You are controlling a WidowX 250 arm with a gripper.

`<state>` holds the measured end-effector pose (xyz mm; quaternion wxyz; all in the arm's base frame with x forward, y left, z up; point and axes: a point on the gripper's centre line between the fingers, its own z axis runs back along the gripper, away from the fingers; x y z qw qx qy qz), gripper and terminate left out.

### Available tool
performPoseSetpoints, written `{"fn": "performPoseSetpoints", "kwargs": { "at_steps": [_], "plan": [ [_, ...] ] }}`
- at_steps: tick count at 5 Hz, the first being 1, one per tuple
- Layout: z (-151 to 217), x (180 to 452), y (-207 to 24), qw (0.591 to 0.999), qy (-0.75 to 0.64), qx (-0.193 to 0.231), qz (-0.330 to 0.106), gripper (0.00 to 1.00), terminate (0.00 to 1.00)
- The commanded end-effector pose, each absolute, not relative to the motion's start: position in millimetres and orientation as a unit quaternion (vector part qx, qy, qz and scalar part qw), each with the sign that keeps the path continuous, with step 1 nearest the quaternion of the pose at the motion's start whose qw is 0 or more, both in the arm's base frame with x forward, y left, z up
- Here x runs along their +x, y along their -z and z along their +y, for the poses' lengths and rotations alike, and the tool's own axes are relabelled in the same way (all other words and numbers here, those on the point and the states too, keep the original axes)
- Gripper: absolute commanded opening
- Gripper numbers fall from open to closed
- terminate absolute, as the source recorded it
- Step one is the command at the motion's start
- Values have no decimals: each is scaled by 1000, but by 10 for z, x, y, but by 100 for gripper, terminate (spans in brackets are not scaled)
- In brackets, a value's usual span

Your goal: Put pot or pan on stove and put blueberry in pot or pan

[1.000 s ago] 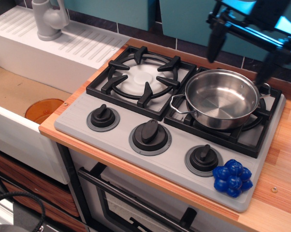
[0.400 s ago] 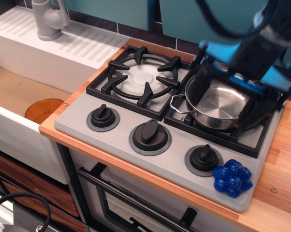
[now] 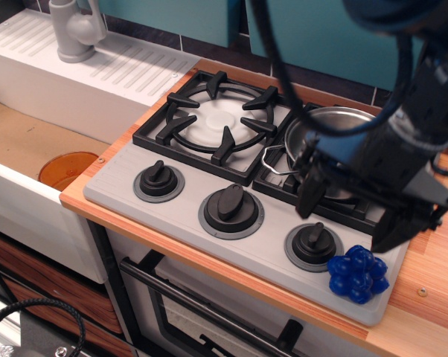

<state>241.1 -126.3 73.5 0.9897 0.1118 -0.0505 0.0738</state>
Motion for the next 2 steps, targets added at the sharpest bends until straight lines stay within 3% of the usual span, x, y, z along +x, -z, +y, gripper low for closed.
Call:
{"fn": "performPoseSetpoints", "kwargs": {
  "at_steps": [1, 2],
  "plan": [
    [-1528, 2420, -738, 989, -90, 85, -86, 100, 0],
    [-1610, 2400, -665, 988, -92, 85, -94, 100, 0]
  ]
}}
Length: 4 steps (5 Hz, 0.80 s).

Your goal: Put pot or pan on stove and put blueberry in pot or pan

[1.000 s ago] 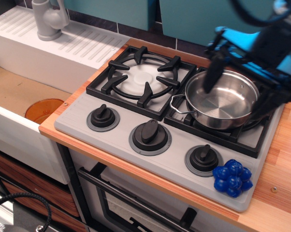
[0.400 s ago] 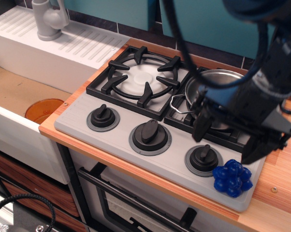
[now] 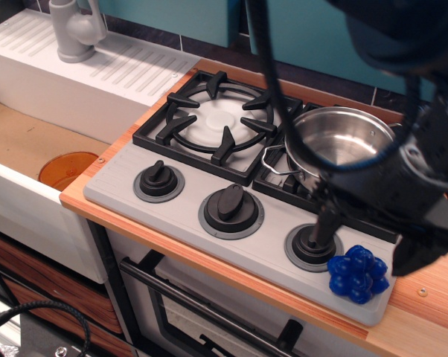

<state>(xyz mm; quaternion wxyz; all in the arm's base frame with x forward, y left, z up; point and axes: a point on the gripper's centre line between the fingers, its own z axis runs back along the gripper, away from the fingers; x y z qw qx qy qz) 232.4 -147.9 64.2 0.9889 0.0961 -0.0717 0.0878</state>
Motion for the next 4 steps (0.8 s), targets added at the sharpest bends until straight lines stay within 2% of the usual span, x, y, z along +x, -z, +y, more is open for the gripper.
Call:
{"fn": "performPoseSetpoints", "kwargs": {
  "at_steps": [1, 4],
  "plan": [
    [-1659, 2369, -609, 987, -92, 82, -104, 100, 0],
    [-1578, 2379, -396, 984, -80, 90, -129, 100, 0]
  ]
}}
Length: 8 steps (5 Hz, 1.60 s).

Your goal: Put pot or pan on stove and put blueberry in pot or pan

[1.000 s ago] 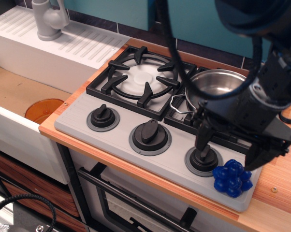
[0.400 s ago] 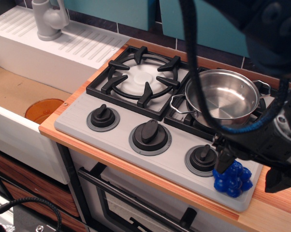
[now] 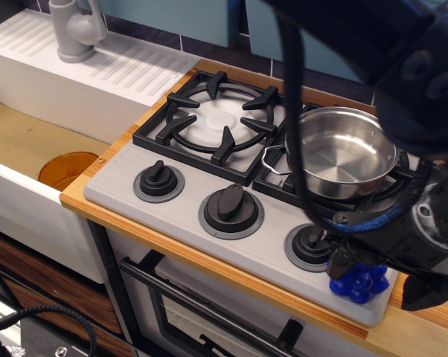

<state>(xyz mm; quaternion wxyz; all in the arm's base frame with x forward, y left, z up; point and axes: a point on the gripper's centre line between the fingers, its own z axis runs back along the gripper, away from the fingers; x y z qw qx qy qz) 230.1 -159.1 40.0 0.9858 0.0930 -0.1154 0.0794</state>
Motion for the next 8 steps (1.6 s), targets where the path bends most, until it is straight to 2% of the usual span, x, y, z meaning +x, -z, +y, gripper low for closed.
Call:
{"fn": "performPoseSetpoints", "kwargs": {
  "at_steps": [1, 3, 4, 5, 6, 8],
  "plan": [
    [-1557, 2408, -331, 984, -80, 89, -135, 100, 0],
    [-1529, 2480, -206, 982, -78, 87, -150, 100, 0],
    [-1514, 2496, -195, 981, -82, 91, -149, 0, 0],
    [-1514, 2499, -230, 981, -86, 94, -143, 0, 0],
    [-1510, 2462, -397, 983, -88, 97, -126, 0, 0],
    [-1458, 2450, -969, 987, -93, 101, -78, 0, 0]
  ]
}}
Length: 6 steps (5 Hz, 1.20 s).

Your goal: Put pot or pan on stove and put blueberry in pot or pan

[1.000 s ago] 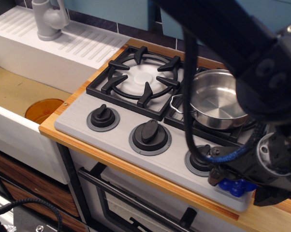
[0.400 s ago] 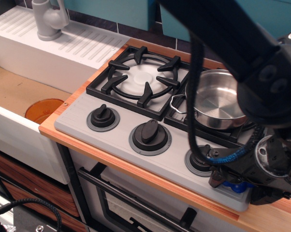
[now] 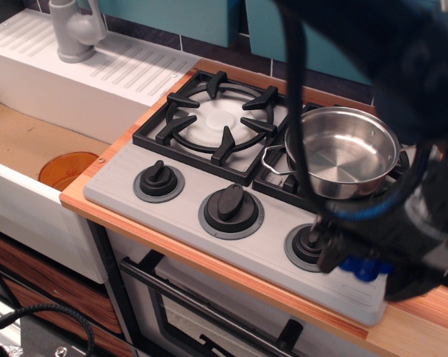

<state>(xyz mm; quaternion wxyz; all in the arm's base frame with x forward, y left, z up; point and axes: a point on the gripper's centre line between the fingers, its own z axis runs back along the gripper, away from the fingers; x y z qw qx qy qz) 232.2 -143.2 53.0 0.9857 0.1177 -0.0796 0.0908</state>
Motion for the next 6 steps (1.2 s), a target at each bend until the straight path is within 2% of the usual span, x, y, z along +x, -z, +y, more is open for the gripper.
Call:
{"fn": "performPoseSetpoints", "kwargs": {
  "at_steps": [1, 2, 4, 5, 6],
  "plan": [
    [-1330, 2573, -1175, 989, -87, 99, -64, 0, 0],
    [-1165, 2769, -1220, 991, -77, 95, -63, 0, 0],
    [-974, 3185, -979, 991, -67, 79, -85, 0, 0],
    [-993, 3236, -869, 990, -70, 73, -94, 0, 0],
    [-1025, 3229, -822, 990, -63, 74, -103, 100, 0]
  ]
}}
